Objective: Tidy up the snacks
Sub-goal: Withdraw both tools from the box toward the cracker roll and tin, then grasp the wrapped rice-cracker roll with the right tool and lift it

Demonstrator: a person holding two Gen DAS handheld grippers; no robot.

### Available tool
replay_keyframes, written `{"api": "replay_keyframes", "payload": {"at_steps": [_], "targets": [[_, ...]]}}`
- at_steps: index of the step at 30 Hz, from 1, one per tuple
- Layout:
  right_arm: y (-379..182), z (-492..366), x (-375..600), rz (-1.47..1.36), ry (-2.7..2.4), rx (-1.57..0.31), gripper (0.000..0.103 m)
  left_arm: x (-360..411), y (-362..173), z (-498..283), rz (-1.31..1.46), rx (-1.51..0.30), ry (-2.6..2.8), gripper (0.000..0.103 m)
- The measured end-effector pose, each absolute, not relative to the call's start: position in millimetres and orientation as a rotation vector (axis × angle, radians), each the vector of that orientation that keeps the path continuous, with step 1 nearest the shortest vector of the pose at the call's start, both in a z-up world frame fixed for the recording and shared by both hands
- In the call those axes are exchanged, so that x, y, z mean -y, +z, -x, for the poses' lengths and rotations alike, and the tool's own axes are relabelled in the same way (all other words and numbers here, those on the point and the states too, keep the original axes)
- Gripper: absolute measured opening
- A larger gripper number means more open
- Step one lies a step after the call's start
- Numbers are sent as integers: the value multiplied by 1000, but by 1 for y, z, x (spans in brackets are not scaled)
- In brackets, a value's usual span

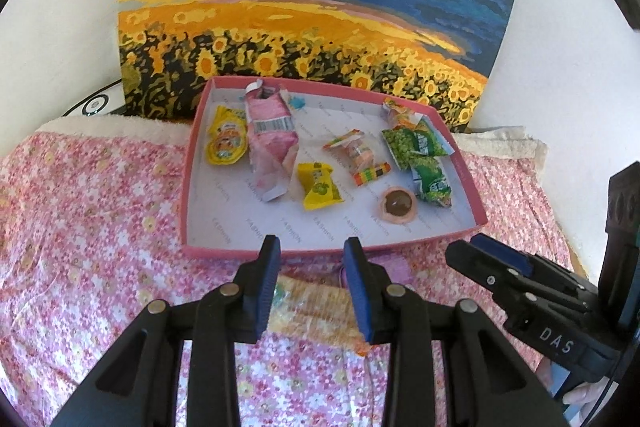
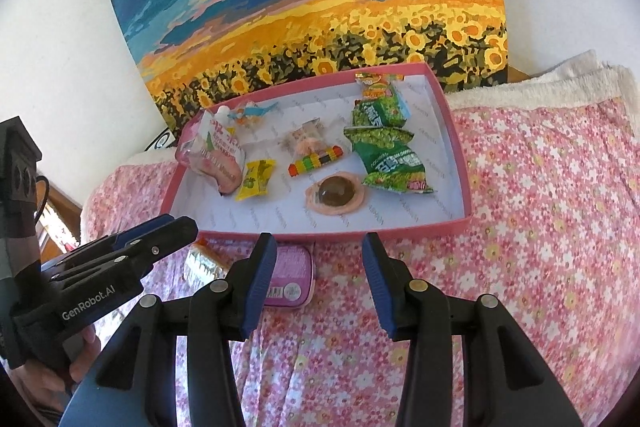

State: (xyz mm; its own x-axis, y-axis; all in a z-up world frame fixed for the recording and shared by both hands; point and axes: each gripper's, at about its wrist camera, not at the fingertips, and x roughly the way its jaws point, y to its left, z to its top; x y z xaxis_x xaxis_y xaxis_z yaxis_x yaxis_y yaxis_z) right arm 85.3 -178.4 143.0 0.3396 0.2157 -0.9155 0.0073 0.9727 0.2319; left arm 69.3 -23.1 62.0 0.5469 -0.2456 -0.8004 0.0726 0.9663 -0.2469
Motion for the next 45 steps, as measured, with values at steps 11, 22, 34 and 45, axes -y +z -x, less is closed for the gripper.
{"api": "replay_keyframes", "payload": {"at_steps": [11, 22, 34, 45], "targets": [[140, -75, 166, -201, 157, -1241, 46, 7, 58, -57, 214, -988, -159, 34], [138, -73, 138, -157, 228, -1255, 53, -18, 58, -46, 242, -1030, -101, 34], [126, -74, 89, 6, 346, -1272, 68, -51, 59, -34, 276, -1050, -21, 34], [108, -78, 60, 232, 390, -1265, 72, -69, 56, -25, 305, -1056, 27, 34]]}}
